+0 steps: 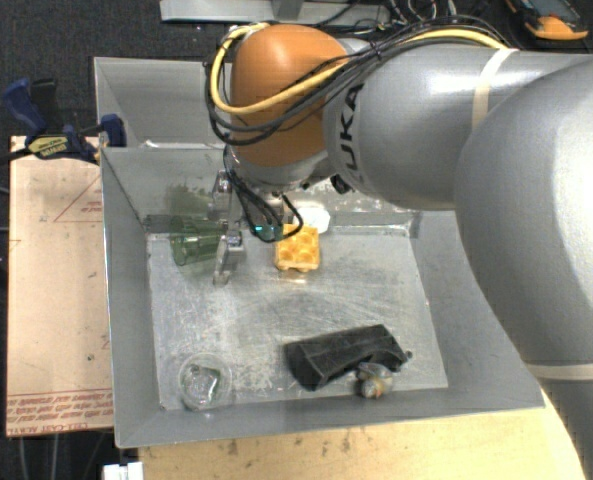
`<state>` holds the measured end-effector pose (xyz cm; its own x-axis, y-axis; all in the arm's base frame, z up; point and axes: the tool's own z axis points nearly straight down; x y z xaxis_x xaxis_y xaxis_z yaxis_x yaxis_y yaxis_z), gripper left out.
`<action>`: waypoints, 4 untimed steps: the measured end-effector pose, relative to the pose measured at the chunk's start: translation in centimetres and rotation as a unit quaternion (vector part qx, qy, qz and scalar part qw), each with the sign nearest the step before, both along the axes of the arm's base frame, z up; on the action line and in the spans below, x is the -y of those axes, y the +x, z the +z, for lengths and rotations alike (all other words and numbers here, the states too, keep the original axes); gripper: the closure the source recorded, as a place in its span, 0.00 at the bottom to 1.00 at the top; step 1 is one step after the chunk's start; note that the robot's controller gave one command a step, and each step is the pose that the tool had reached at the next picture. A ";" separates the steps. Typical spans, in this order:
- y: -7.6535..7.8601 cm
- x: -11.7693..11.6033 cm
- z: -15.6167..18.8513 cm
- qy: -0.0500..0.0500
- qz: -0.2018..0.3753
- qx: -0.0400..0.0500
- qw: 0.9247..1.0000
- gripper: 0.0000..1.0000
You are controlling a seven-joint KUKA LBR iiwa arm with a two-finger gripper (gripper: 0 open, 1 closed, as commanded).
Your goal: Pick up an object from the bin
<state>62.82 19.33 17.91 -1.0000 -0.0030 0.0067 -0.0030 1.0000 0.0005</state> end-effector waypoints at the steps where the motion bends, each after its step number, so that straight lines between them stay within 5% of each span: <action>1: 0.2 0.1 0.5 0.001 -0.001 0.004 1.000 0.00; 3: 1.5 0.2 -8.3 0.002 -0.041 0.010 0.999 0.00; 4: 1.1 0.3 -8.7 0.000 -0.039 0.004 0.999 0.00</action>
Offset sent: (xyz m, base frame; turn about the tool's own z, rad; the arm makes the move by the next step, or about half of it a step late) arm 0.0178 0.0009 -0.1075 0.0399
